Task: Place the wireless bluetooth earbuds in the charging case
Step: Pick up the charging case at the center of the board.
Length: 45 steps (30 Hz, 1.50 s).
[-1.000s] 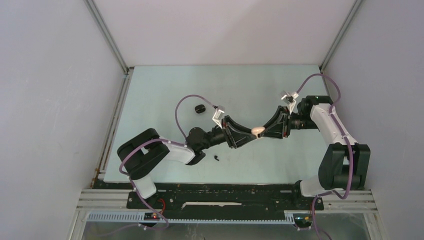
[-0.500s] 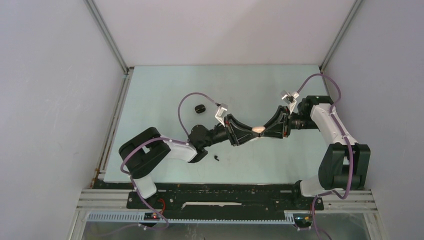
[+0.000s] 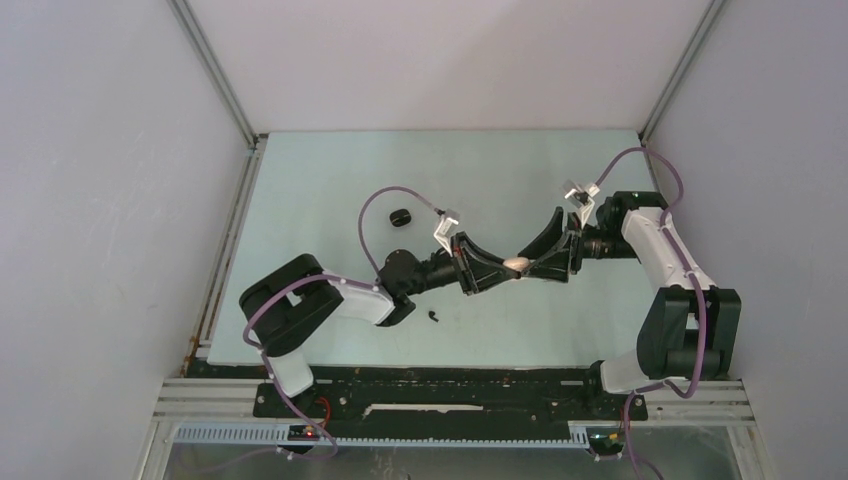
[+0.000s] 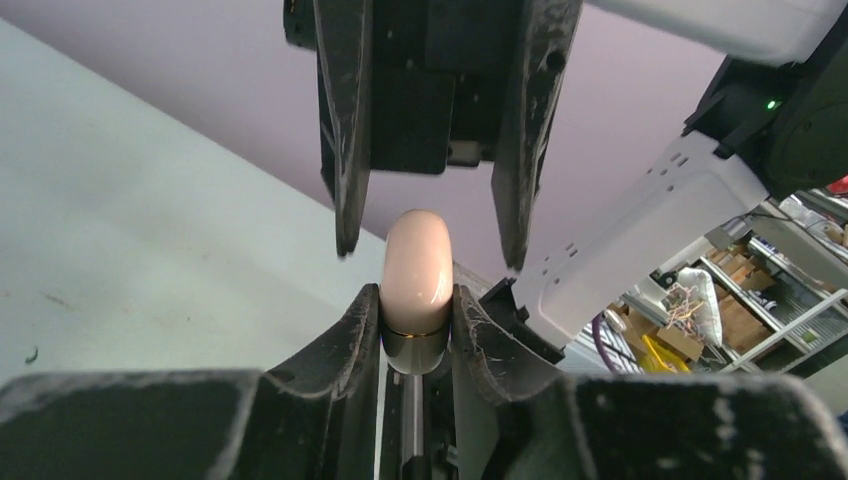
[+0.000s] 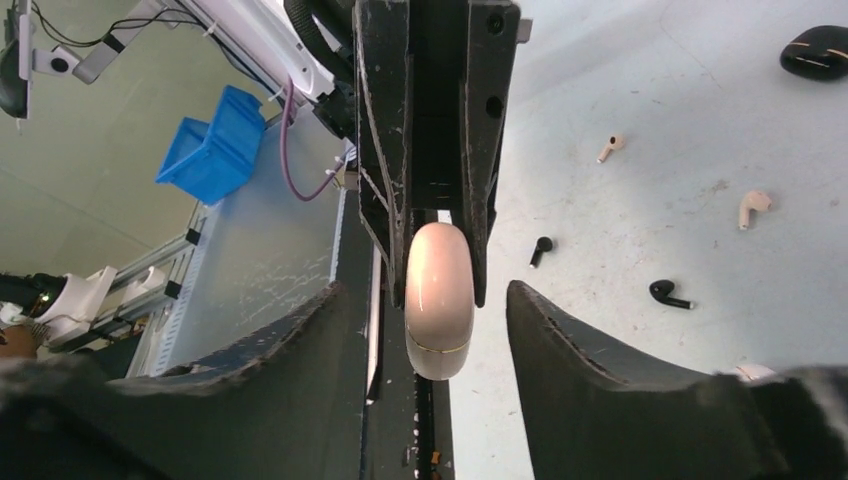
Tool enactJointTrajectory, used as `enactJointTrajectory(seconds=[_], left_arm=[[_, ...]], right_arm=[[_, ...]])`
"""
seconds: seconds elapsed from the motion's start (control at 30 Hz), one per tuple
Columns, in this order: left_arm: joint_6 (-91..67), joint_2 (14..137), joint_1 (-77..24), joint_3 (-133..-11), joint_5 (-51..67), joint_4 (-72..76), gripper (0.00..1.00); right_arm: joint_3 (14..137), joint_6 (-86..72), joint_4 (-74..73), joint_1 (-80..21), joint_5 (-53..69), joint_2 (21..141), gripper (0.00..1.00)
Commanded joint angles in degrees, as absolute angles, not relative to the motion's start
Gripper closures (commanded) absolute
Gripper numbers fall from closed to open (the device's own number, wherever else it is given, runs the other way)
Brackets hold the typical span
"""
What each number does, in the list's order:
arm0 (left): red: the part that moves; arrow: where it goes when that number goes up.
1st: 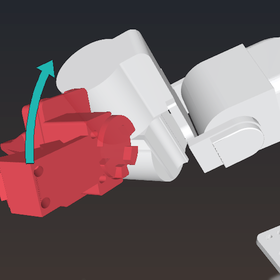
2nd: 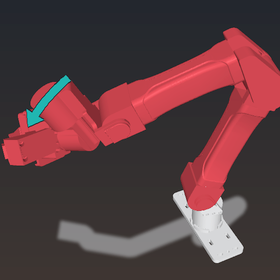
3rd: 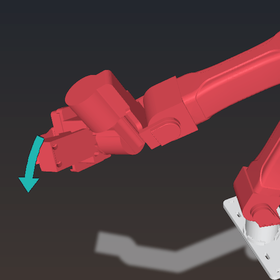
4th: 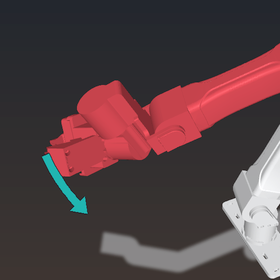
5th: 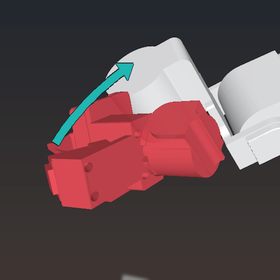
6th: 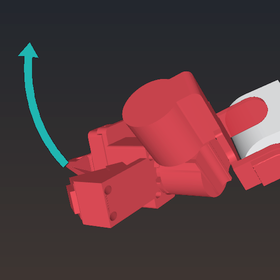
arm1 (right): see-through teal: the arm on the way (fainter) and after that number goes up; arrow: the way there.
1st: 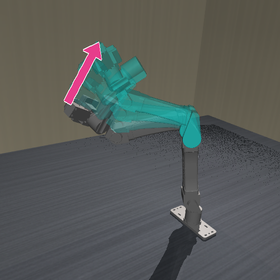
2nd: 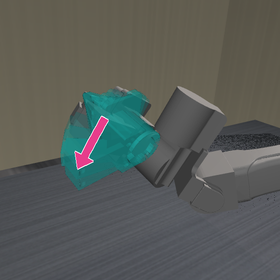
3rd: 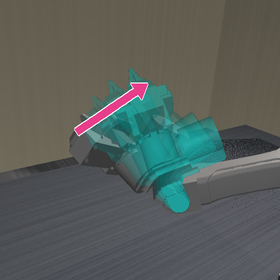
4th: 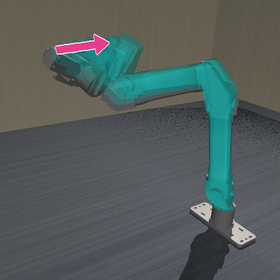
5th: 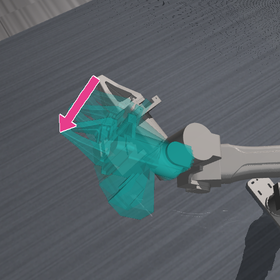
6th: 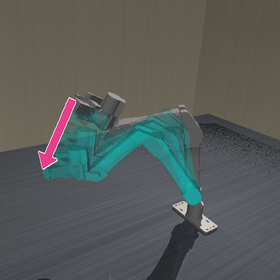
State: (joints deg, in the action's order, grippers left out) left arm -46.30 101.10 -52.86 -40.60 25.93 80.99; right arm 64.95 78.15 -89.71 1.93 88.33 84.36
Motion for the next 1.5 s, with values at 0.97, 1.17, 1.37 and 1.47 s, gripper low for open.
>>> enactJointTrajectory(seconds=[0.97,1.17,1.37,1.47], left_arm=[[2.51,71.46,-57.22,-20.64,24.87,52.14,0.85],[0.48,72.90,-56.87,-19.28,25.67,57.41,0.84],[-1.38,73.52,-56.79,-19.17,27.29,59.49,0.84],[-1.75,74.01,-56.78,-19.24,27.62,59.88,0.84]], right_arm=[[51.74,35.22,-38.47,-21.14,52.23,58.01,0.03],[52.87,41.72,-45.05,-29.45,41.23,59.17,0.40],[53.68,40.22,-43.73,-29.65,44.84,61.30,0.46],[54.21,39.79,-43.64,-29.99,46.68,63.73,0.46]])
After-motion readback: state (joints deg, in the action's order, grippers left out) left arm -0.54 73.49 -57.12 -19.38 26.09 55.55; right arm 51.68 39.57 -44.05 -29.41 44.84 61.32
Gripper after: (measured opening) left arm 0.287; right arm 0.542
